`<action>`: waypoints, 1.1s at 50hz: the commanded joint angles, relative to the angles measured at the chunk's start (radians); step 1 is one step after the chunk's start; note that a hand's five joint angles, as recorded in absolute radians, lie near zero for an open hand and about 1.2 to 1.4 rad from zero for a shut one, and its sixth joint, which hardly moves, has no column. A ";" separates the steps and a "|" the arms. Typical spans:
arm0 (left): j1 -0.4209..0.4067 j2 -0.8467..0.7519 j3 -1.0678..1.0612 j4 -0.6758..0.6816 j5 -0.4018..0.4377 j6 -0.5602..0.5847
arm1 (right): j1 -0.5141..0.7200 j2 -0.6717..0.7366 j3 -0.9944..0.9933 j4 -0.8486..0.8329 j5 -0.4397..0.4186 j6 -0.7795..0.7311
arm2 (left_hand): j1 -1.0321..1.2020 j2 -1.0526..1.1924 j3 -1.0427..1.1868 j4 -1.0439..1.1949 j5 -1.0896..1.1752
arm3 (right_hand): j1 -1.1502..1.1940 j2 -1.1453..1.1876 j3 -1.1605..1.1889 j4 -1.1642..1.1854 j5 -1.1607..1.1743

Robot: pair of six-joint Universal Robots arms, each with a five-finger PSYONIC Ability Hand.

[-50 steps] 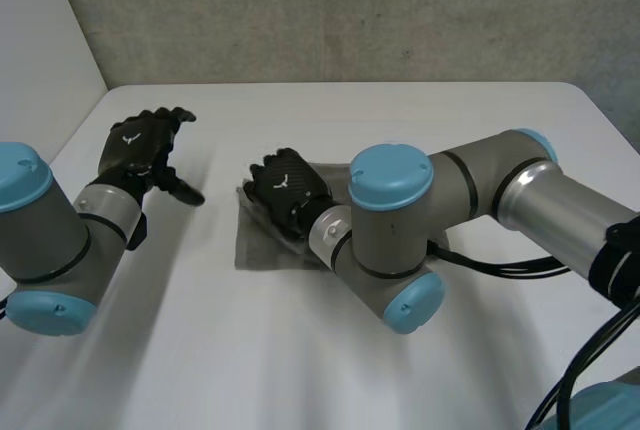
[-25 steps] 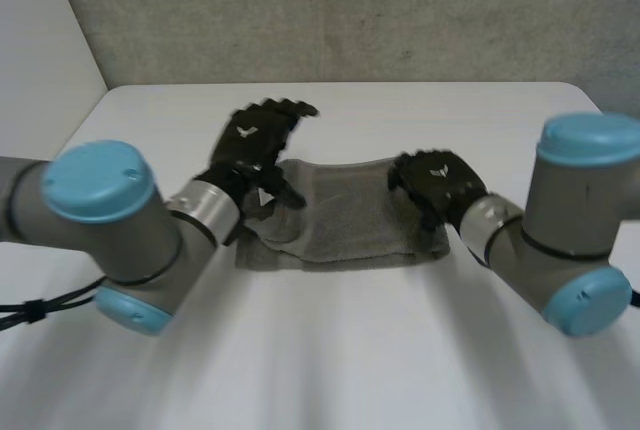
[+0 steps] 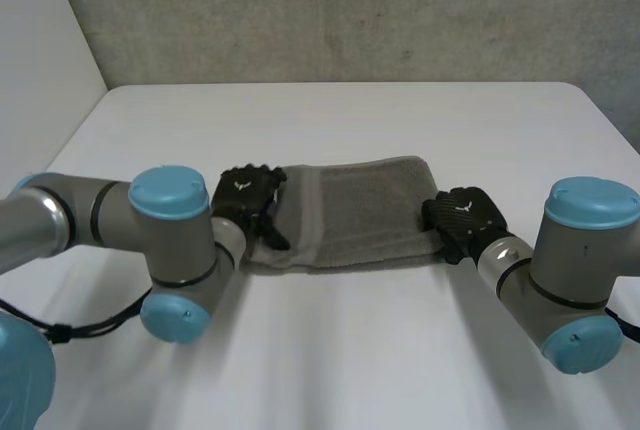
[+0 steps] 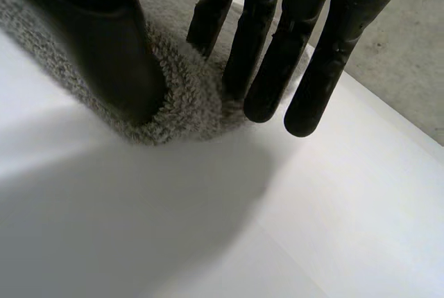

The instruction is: Fold the towel.

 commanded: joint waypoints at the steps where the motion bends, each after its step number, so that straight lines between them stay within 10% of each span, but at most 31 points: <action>1: -0.002 0.072 -0.119 0.006 -0.034 0.015 | -0.003 -0.046 0.026 0.012 0.007 -0.010 | -0.036 -0.037 -0.024 -0.029 -0.210 | 0.221 0.119 0.107 0.101 0.122; 25: 0.031 0.391 -0.368 0.034 -0.032 0.009 | -0.056 -0.274 0.043 0.222 -0.044 -0.238 | -0.071 -0.073 -0.059 -0.064 -0.245 | 0.449 0.347 0.335 0.329 0.350; 35: 0.056 0.475 -0.371 0.032 -0.035 0.000 | 0.374 -0.154 -0.173 0.216 -0.104 -0.251 | -0.077 -0.078 -0.065 -0.070 -0.251 | 0.449 0.347 0.335 0.329 0.350; 44: 0.064 0.501 -0.353 0.035 -0.034 -0.003 | 0.482 0.017 -0.244 0.229 -0.124 -0.254 | -0.074 -0.076 -0.062 -0.067 -0.248 | 0.429 0.328 0.315 0.309 0.330; 46: 0.062 0.501 -0.343 0.035 -0.032 -0.015 | 0.474 0.017 -0.228 0.226 -0.127 -0.234 | -0.074 -0.076 -0.062 -0.067 -0.248 | -0.569 -0.671 -0.683 -0.689 -0.668; 55: 0.045 0.486 -0.308 0.032 -0.023 -0.098 | 0.310 -0.222 -0.118 0.202 -0.122 0.019 | -0.065 -0.067 -0.053 -0.058 -0.239 | -0.773 -0.875 -0.887 -0.893 -0.872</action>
